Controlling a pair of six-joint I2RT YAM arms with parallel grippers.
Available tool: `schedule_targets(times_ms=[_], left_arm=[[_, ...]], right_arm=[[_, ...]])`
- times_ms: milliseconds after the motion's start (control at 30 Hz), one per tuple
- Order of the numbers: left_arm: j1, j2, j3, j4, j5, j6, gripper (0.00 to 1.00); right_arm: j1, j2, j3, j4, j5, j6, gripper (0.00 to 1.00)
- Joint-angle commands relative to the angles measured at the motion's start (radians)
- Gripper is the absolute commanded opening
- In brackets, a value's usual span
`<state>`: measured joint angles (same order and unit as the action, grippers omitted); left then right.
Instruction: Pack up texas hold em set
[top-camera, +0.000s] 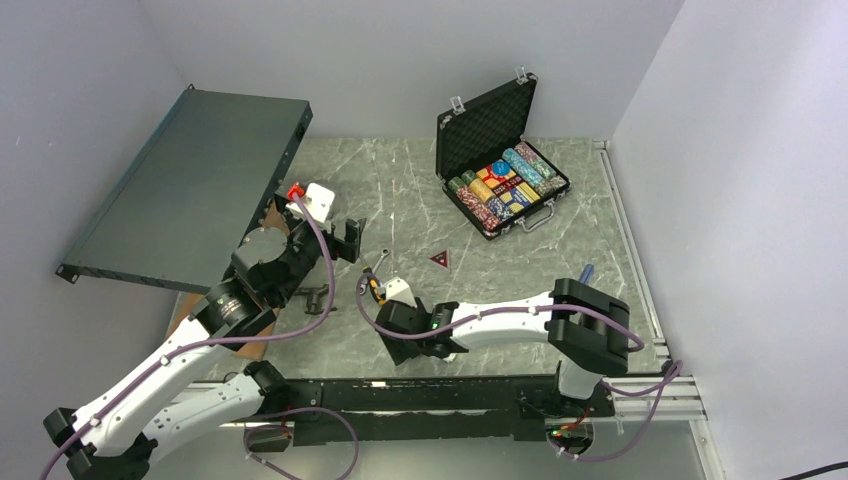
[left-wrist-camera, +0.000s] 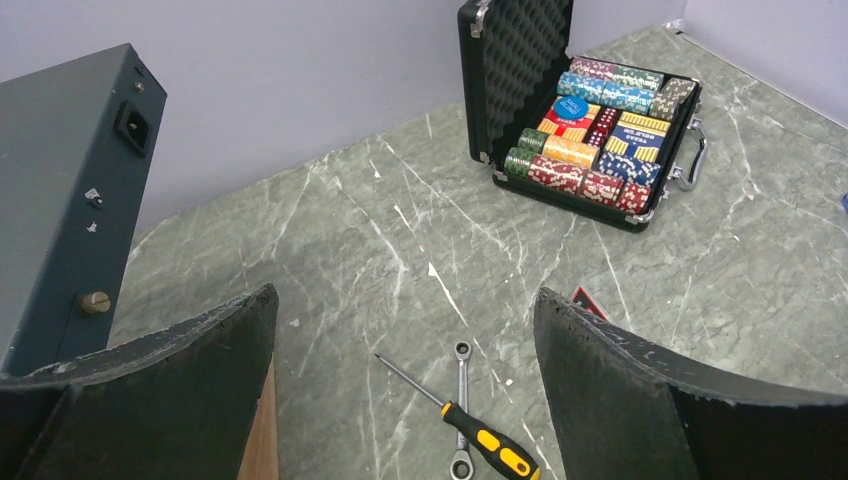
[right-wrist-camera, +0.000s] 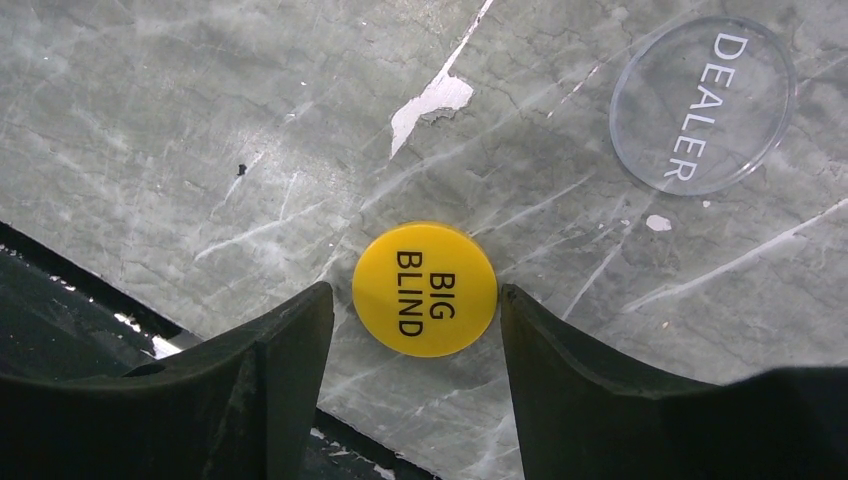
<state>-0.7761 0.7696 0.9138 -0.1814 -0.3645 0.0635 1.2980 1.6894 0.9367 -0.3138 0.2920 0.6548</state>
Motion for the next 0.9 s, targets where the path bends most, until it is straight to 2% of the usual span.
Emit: schedule_targets(times_ms=[0, 300, 567, 867], left_arm=[[-0.004, 0.001, 0.018, 0.026, 0.007, 0.002, 0.99], [-0.004, 0.000, 0.020, 0.024, 0.013, 0.001, 0.99], [-0.003, 0.001, 0.022, 0.022, 0.015, -0.001, 0.99], [-0.003, 0.002, 0.023, 0.020, 0.019, -0.004, 0.99]], right_arm=[[0.008, 0.036, 0.022, -0.089, 0.023, -0.004, 0.64], [0.028, 0.097, 0.095, -0.163, 0.057, -0.021, 0.63], [0.028, 0.101, 0.092, -0.164, 0.063, -0.011, 0.53], [0.020, 0.020, 0.073, -0.148, 0.120, -0.001, 0.48]])
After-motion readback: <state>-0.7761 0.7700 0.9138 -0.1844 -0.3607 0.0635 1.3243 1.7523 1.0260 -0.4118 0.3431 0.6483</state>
